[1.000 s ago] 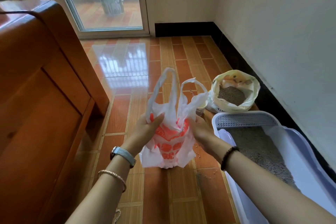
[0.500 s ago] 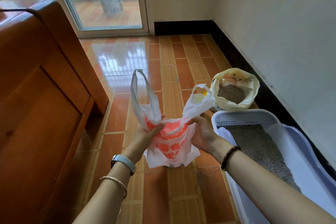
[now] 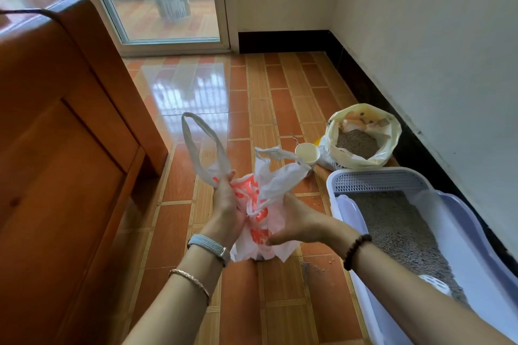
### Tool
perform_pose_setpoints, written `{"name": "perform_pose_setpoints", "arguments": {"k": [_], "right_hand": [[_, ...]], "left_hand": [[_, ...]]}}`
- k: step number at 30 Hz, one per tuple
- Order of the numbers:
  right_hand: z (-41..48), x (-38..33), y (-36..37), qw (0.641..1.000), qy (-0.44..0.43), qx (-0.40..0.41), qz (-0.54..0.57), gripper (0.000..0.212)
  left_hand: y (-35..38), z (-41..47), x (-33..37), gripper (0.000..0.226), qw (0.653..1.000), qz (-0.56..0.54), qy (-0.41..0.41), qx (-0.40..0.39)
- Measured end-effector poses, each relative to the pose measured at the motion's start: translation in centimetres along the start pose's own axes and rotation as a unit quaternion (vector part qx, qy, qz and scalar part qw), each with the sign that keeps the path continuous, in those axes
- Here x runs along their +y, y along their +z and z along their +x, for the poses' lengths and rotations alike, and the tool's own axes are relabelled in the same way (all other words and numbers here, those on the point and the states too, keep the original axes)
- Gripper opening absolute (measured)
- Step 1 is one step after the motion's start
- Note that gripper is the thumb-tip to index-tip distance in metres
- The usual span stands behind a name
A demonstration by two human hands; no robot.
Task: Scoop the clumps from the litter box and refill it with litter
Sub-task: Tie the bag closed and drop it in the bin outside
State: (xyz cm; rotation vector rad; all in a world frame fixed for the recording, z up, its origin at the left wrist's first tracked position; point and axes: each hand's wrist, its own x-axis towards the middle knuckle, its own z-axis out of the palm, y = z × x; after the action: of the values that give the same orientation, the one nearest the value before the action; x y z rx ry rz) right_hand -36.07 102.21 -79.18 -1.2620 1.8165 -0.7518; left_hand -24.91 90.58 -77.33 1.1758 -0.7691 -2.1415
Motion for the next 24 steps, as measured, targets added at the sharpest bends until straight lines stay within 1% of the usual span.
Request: {"name": "perform_pose_setpoints", "arguments": {"k": [1,2,3,4,5,6,7,8,10,12,13,15,16,18,19,20,21,22,24], "right_hand": [[-0.1,-0.1,0.1,1.0,-0.009,-0.001,0.016,0.112],[-0.2,-0.5,0.2,0.999,-0.021,0.0,0.042,0.112],[-0.2,-1.0,0.3,0.997,-0.036,0.007,0.074,0.102],[0.0,-1.3,0.5,0.992,-0.048,0.02,0.112,0.083],[0.1,-1.8,0.6,0.984,-0.057,0.046,0.161,0.062],[0.3,-1.9,0.7,0.974,-0.048,0.085,0.206,0.044],[0.5,-2.0,0.7,0.961,-0.029,0.127,0.244,0.035],[0.8,-1.8,0.6,0.947,-0.006,0.159,0.279,0.031],[0.9,-1.6,0.3,0.906,0.036,0.176,0.384,0.035],[1.0,-1.6,0.1,0.84,0.048,0.174,0.512,0.037],[1.0,-1.8,0.0,0.814,0.043,0.174,0.553,0.037],[1.0,-2.0,0.1,0.786,0.038,0.182,0.59,0.033],[1.1,-2.1,0.2,0.773,0.038,0.189,0.604,0.031],[1.3,-2.4,0.4,0.747,0.041,0.198,0.633,0.035],[1.3,-2.6,0.4,0.742,0.043,0.205,0.637,0.04],[1.5,-2.6,0.4,0.745,0.044,0.214,0.631,0.044],[1.5,-2.8,0.4,0.756,0.043,0.219,0.616,0.047],[1.6,-2.8,0.5,0.774,0.041,0.224,0.591,0.048],[1.7,-3.0,0.7,0.806,0.029,0.233,0.543,0.049]], "left_hand": [[0.0,0.1,0.0,0.036,1.0,0.006,-0.002,0.005],[0.1,-0.1,0.0,0.038,1.0,0.014,-0.003,0.007],[0.2,-0.2,0.0,0.041,1.0,0.022,-0.002,0.006],[0.3,-0.4,0.0,0.041,1.0,0.03,0.001,0.0],[0.2,-0.4,-0.2,0.04,0.999,0.04,0.006,-0.007],[0.2,-0.4,-0.3,0.036,0.998,0.06,0.012,-0.011],[0.0,-0.3,-0.5,0.031,0.996,0.081,0.025,-0.008],[0.0,-0.4,-0.6,0.028,0.995,0.09,0.042,-0.001],[-0.3,-0.7,-0.5,0.033,0.996,0.069,0.061,0.006],[-0.6,-0.7,-0.4,0.037,0.997,0.02,0.074,-0.01],[-0.9,-0.6,-0.3,0.043,0.996,0.004,0.081,-0.022],[-1.1,-0.6,-0.3,0.057,0.994,-0.018,0.095,-0.048],[-0.9,-0.8,-0.2,0.059,0.993,-0.032,0.1,-0.062],[-0.3,-1.3,0.0,0.055,0.988,-0.079,0.1,-0.084],[0.1,-1.5,0.1,0.049,0.987,-0.093,0.093,-0.09],[0.4,-1.6,0.1,0.042,0.988,-0.089,0.085,-0.092],[0.5,-1.6,0.1,0.035,0.991,-0.07,0.071,-0.091],[0.6,-1.6,0.1,0.029,0.993,-0.046,0.048,-0.096],[0.5,-1.8,0.1,0.024,0.993,0.001,-0.012,-0.114]]}}
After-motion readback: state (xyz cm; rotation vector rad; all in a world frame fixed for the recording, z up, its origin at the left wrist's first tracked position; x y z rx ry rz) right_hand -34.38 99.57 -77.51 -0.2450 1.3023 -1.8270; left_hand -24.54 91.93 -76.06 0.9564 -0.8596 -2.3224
